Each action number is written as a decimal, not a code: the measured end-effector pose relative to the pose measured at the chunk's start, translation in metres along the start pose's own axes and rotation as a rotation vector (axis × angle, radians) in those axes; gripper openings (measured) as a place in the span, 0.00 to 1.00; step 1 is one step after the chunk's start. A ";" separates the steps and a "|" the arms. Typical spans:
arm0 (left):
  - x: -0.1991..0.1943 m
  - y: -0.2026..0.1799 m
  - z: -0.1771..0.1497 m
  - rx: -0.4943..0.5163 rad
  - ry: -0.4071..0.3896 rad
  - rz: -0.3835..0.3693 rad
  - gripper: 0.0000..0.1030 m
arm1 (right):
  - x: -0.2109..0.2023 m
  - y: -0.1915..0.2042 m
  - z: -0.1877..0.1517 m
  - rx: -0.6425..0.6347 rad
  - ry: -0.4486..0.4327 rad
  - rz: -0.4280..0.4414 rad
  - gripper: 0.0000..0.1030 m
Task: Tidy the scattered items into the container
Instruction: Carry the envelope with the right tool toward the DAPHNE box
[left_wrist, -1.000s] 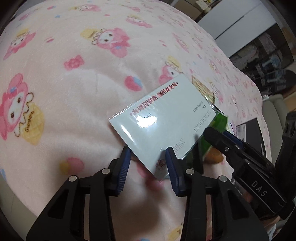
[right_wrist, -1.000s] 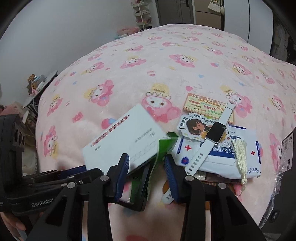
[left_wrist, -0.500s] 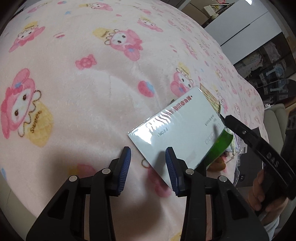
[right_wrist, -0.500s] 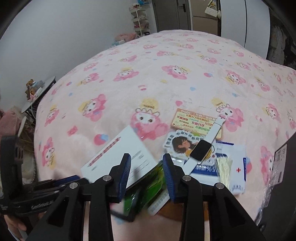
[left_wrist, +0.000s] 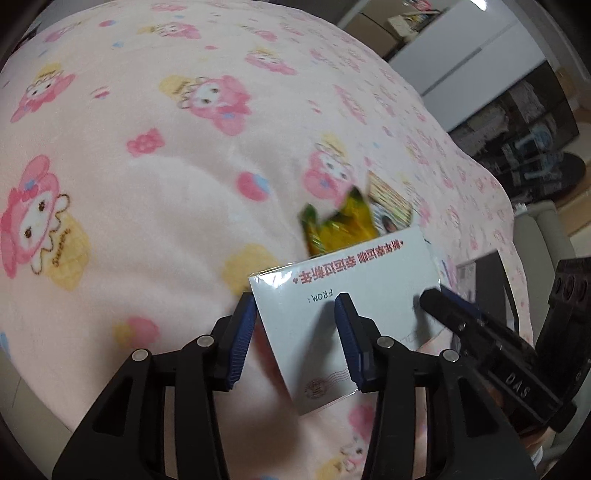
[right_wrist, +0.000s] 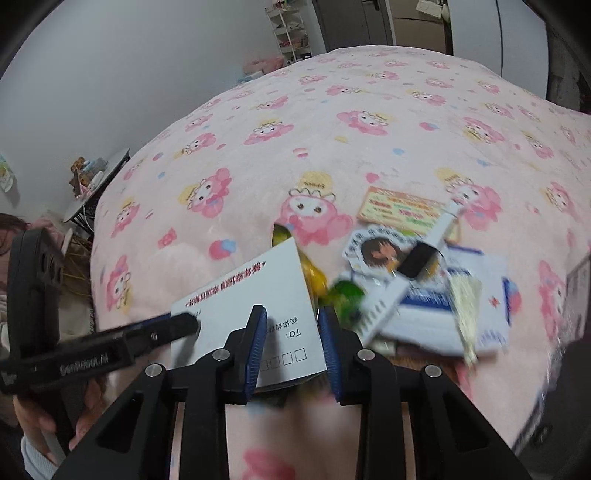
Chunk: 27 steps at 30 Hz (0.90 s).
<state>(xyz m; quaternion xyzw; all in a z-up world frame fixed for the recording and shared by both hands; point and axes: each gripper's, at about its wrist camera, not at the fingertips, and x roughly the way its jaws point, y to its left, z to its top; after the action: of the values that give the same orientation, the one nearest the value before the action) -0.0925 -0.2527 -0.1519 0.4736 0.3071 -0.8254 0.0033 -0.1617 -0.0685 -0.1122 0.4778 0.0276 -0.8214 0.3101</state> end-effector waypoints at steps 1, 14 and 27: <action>0.000 -0.011 -0.006 0.027 0.013 -0.011 0.43 | -0.009 -0.005 -0.011 0.016 0.004 -0.004 0.25; 0.036 -0.119 -0.086 0.236 0.204 -0.115 0.42 | -0.079 -0.102 -0.142 0.365 0.052 -0.124 0.28; 0.036 -0.150 -0.113 0.275 0.270 -0.173 0.41 | -0.109 -0.122 -0.166 0.370 0.043 -0.290 0.37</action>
<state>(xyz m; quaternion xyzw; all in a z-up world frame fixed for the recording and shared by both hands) -0.0682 -0.0633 -0.1458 0.5479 0.2287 -0.7857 -0.1736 -0.0614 0.1397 -0.1455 0.5348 -0.0486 -0.8382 0.0952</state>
